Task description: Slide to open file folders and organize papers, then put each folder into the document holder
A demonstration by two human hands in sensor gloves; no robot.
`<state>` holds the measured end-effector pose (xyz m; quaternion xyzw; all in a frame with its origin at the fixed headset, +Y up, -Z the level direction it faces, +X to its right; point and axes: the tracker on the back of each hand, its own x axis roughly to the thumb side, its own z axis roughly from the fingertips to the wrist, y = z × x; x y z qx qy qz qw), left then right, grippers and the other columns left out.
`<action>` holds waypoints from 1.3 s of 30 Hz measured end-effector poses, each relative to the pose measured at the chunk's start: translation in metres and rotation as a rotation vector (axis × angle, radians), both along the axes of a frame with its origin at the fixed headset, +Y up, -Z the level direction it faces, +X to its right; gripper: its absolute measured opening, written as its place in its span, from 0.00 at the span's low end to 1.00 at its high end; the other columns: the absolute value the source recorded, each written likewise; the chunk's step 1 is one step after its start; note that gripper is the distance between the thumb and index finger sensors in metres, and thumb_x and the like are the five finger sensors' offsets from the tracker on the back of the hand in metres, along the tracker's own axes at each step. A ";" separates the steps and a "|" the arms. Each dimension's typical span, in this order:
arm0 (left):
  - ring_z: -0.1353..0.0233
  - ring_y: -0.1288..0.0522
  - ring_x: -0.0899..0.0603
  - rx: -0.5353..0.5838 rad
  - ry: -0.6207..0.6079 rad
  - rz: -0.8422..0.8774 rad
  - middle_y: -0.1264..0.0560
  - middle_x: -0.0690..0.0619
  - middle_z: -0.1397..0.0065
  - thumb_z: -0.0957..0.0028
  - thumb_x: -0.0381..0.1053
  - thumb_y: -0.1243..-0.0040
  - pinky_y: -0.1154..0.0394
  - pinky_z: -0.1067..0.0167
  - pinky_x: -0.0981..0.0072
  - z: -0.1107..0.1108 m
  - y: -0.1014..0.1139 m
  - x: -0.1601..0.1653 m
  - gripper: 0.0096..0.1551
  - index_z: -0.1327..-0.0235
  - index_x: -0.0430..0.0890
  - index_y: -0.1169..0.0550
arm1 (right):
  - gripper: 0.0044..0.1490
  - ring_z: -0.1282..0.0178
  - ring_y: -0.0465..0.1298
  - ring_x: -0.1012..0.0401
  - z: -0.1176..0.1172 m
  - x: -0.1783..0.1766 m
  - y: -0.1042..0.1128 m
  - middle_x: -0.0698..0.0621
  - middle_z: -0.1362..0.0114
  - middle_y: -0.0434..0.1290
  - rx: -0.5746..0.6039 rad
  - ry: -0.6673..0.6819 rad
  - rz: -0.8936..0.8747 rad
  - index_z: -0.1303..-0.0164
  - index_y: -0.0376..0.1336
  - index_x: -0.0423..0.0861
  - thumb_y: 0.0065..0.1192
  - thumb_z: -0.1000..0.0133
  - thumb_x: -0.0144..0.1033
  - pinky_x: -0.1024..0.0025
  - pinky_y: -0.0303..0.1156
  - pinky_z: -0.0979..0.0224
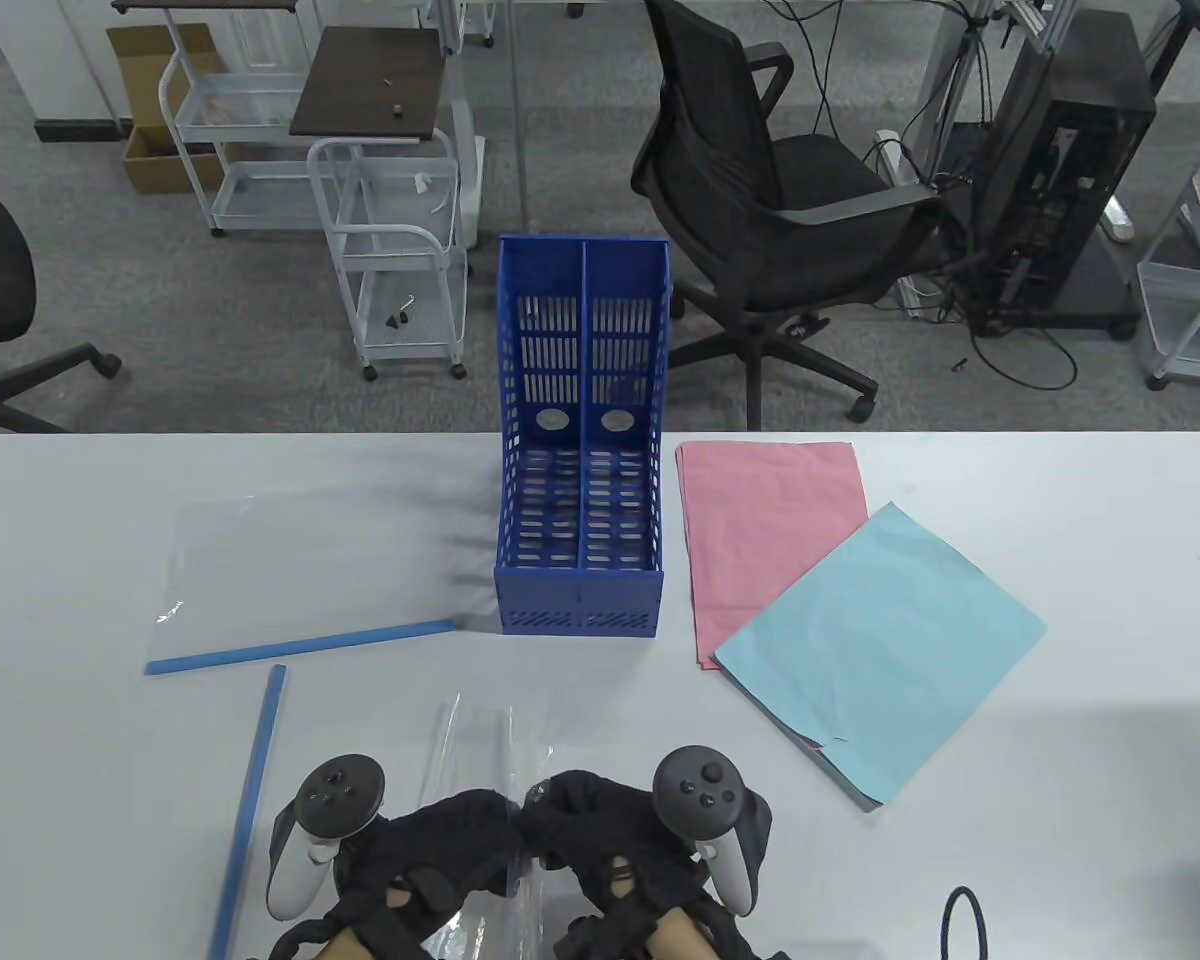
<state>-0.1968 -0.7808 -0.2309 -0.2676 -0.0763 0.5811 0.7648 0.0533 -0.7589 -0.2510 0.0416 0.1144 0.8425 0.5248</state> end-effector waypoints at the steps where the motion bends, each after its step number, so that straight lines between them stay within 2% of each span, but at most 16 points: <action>1: 0.50 0.11 0.47 -0.006 0.009 0.019 0.13 0.53 0.46 0.52 0.58 0.33 0.19 0.39 0.49 0.000 0.001 -0.002 0.23 0.47 0.49 0.16 | 0.26 0.65 0.88 0.61 -0.001 0.001 0.002 0.56 0.60 0.89 0.004 -0.002 0.007 0.58 0.77 0.50 0.75 0.61 0.52 0.59 0.83 0.45; 4: 0.53 0.11 0.47 0.007 0.088 0.057 0.12 0.51 0.49 0.53 0.57 0.32 0.19 0.41 0.48 -0.002 0.010 -0.023 0.23 0.49 0.48 0.15 | 0.26 0.66 0.87 0.61 -0.006 0.017 0.013 0.55 0.61 0.89 0.043 -0.047 0.083 0.58 0.78 0.49 0.75 0.61 0.51 0.59 0.83 0.46; 8: 0.54 0.11 0.46 0.039 0.160 -0.012 0.13 0.50 0.50 0.53 0.57 0.31 0.19 0.42 0.48 -0.005 0.028 -0.074 0.23 0.49 0.48 0.15 | 0.26 0.66 0.86 0.59 -0.018 0.055 0.024 0.54 0.61 0.88 0.036 -0.148 0.174 0.57 0.77 0.48 0.75 0.60 0.50 0.57 0.82 0.46; 12: 0.55 0.12 0.45 0.053 0.268 -0.183 0.12 0.48 0.51 0.54 0.55 0.30 0.20 0.42 0.47 -0.005 0.036 -0.112 0.23 0.50 0.46 0.14 | 0.26 0.66 0.86 0.59 -0.025 0.087 0.030 0.53 0.61 0.87 0.059 -0.260 0.350 0.57 0.77 0.47 0.75 0.59 0.50 0.56 0.81 0.45; 16: 0.55 0.12 0.44 0.029 0.339 -0.402 0.12 0.47 0.51 0.54 0.54 0.30 0.20 0.43 0.46 -0.007 0.038 -0.135 0.22 0.50 0.46 0.13 | 0.26 0.65 0.86 0.59 -0.031 0.106 0.029 0.53 0.60 0.87 0.080 -0.340 0.555 0.57 0.77 0.48 0.75 0.60 0.50 0.56 0.81 0.45; 18: 0.55 0.12 0.44 0.003 0.361 -0.468 0.12 0.47 0.51 0.53 0.54 0.30 0.20 0.43 0.45 -0.007 0.036 -0.144 0.22 0.50 0.46 0.14 | 0.26 0.65 0.86 0.59 -0.034 0.115 0.027 0.54 0.60 0.87 0.077 -0.366 0.600 0.57 0.77 0.48 0.75 0.60 0.50 0.56 0.81 0.44; 26: 0.54 0.12 0.43 -0.006 0.446 -0.716 0.12 0.46 0.50 0.53 0.53 0.30 0.21 0.42 0.45 -0.013 0.032 -0.151 0.22 0.49 0.45 0.14 | 0.26 0.65 0.86 0.58 -0.040 0.138 0.016 0.54 0.61 0.88 0.032 -0.419 0.660 0.58 0.78 0.48 0.75 0.60 0.50 0.56 0.81 0.44; 31: 0.55 0.12 0.44 0.029 0.475 -0.830 0.12 0.47 0.50 0.52 0.54 0.30 0.20 0.43 0.45 -0.014 0.035 -0.141 0.22 0.49 0.46 0.14 | 0.26 0.65 0.86 0.59 -0.042 0.128 0.011 0.54 0.61 0.88 0.045 -0.400 0.730 0.58 0.78 0.48 0.75 0.60 0.51 0.56 0.81 0.44; 39: 0.55 0.12 0.43 0.044 0.483 -0.900 0.12 0.47 0.51 0.53 0.55 0.30 0.20 0.43 0.45 -0.013 0.035 -0.134 0.23 0.49 0.46 0.14 | 0.26 0.65 0.86 0.60 -0.046 0.113 0.000 0.55 0.62 0.87 0.055 -0.372 0.832 0.59 0.78 0.49 0.74 0.61 0.53 0.57 0.81 0.44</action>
